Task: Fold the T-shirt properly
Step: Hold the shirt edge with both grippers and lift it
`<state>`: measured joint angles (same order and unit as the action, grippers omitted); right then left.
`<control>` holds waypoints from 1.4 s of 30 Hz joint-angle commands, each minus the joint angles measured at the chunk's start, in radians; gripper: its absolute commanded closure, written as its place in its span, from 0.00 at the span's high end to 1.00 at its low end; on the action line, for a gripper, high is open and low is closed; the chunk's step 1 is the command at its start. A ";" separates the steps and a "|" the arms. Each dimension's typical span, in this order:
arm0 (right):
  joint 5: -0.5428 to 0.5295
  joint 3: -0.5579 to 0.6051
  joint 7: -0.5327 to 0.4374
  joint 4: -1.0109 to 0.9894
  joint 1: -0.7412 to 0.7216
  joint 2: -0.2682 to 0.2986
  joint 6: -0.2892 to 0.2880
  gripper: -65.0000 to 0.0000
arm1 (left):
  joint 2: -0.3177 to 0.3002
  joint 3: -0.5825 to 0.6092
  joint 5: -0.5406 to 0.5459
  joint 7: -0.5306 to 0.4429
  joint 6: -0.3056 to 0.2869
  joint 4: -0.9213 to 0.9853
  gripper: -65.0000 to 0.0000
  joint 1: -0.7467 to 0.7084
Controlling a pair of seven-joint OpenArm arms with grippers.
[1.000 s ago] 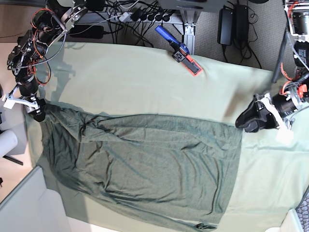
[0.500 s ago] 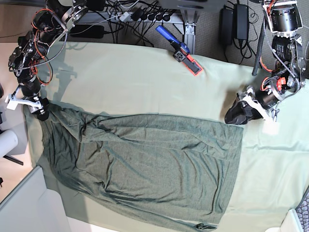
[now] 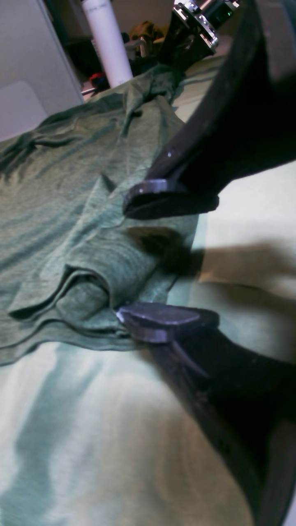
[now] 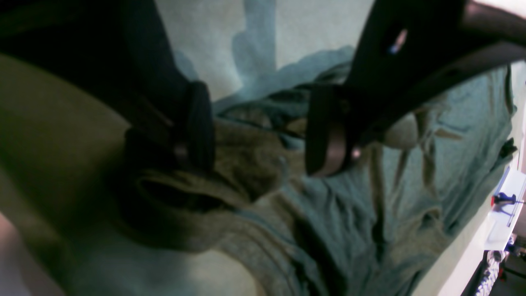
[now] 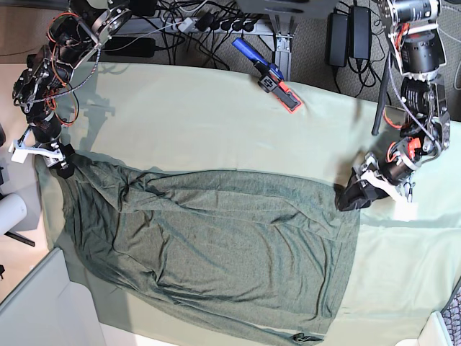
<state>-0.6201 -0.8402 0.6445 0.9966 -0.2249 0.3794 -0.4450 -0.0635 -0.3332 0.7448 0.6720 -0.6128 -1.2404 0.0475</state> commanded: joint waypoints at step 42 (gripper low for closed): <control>-0.098 -0.013 0.039 0.019 0.006 0.039 -0.023 0.22 | 0.079 0.006 0.020 0.104 -0.085 -0.001 0.00 0.031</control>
<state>-0.6983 -0.8471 0.6979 0.9966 -0.2031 0.3908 -0.4458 0.0105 -0.3340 0.7464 0.7555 -0.6750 -1.2388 0.0719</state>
